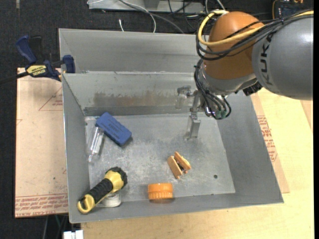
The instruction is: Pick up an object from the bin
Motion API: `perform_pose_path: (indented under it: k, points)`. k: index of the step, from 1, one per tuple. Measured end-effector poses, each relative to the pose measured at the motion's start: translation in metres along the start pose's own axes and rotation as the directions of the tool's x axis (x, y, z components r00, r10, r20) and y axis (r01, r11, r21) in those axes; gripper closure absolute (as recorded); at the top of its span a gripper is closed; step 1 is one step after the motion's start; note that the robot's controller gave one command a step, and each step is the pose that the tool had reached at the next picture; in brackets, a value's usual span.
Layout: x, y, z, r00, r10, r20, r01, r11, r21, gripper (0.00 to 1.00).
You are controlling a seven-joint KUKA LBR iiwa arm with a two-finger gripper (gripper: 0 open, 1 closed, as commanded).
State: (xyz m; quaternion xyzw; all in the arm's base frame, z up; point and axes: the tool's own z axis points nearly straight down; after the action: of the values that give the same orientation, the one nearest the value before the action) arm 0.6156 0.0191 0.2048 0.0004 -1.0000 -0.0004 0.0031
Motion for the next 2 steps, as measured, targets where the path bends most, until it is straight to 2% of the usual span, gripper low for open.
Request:
perform_pose_path:
  k: [1,2]
  points:
    - [-0.001,0.0,-0.005,1.0,0.001,0.008,-0.001,1.0,0.0,0.0]
    - [0.072,-0.013,0.125,0.999,-0.048,0.008,0.048,0.999,-0.001,0.0]
